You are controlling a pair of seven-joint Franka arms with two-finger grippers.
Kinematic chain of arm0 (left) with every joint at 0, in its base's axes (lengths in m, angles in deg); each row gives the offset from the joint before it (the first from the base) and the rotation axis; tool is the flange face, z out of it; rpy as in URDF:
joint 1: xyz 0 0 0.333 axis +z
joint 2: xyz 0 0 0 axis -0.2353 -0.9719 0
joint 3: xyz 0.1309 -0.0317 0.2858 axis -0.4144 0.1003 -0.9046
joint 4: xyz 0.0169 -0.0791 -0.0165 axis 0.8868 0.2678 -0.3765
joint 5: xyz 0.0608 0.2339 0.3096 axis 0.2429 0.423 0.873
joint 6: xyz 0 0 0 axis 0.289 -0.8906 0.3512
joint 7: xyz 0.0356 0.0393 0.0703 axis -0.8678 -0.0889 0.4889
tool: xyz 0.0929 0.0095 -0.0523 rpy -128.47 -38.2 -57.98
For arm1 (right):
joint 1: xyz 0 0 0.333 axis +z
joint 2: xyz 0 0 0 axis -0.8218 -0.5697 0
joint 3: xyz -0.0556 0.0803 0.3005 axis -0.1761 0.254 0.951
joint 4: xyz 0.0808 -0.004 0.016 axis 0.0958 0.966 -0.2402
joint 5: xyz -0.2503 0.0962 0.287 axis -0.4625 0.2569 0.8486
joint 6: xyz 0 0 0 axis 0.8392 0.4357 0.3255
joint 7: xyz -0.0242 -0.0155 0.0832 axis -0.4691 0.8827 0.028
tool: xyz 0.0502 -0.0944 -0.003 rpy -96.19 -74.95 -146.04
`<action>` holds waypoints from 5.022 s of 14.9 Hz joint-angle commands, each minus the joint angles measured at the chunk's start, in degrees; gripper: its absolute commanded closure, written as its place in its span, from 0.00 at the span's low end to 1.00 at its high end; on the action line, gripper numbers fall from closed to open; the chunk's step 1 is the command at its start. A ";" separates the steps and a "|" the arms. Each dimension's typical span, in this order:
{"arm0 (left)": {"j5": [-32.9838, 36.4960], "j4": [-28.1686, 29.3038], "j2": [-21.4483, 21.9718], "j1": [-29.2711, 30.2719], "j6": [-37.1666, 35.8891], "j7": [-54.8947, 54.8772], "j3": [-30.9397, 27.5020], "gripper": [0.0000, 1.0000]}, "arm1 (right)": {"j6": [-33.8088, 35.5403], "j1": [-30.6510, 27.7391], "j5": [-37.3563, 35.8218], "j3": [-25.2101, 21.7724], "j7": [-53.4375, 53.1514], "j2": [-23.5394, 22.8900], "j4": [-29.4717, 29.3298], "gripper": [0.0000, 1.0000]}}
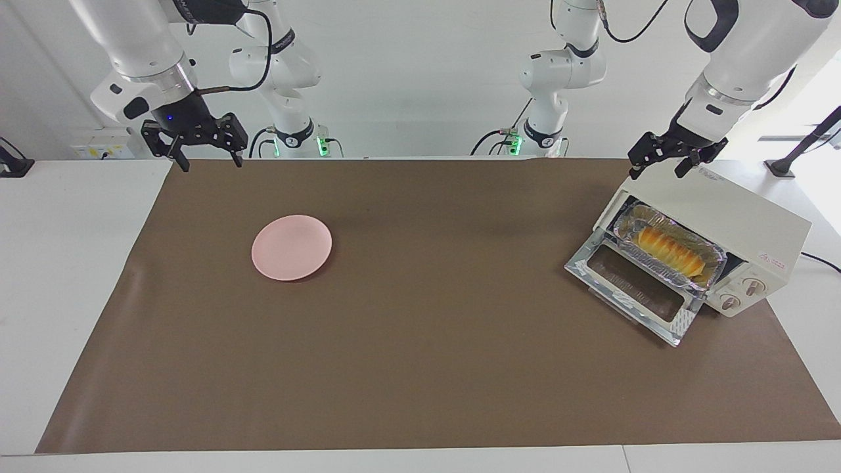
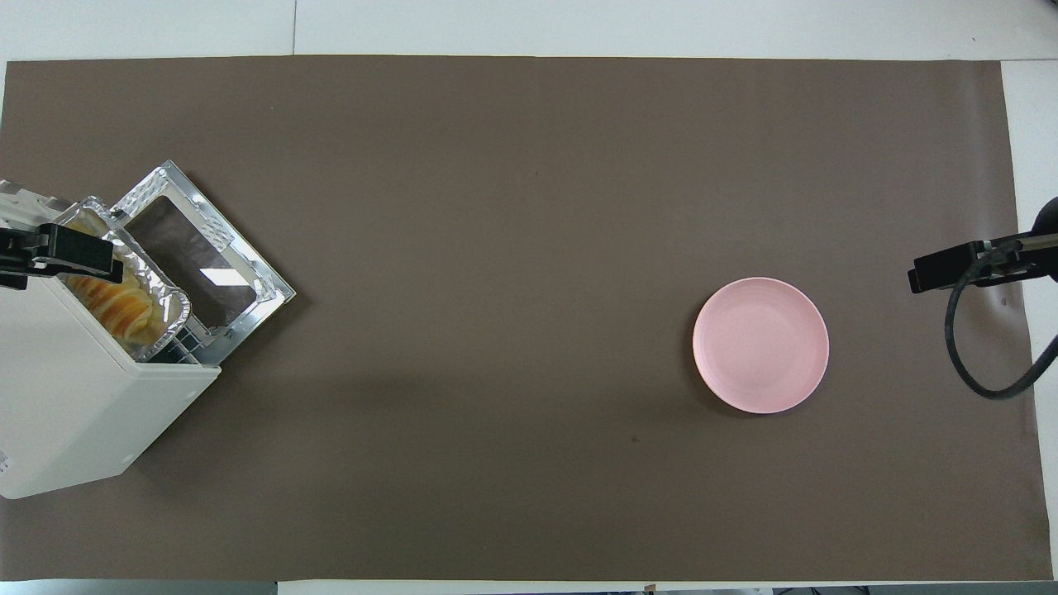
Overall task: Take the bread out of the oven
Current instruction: 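Reach the left gripper into the toaster oven and grasp the foil tray, then pull the foil tray out of the oven and set it on the table, then retract the left gripper while the right gripper reaches the foil tray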
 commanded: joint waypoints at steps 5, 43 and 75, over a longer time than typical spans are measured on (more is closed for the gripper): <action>-1.57 -0.99 -3.38 0.67 2.50 1.41 0.17 0.00 | 0.08 -0.95 0.60 0.61 0.06 0.86 0.85 0.00; 10.20 -0.83 -29.85 -30.00 34.31 32.19 0.08 1.00 | 4.74 -1.03 0.16 0.17 0.33 1.57 0.68 0.00; 1.15 1.81 0.11 -1.09 -3.84 10.30 0.17 0.00 | -20.48 35.52 -4.85 0.17 -55.31 -45.27 -27.45 0.00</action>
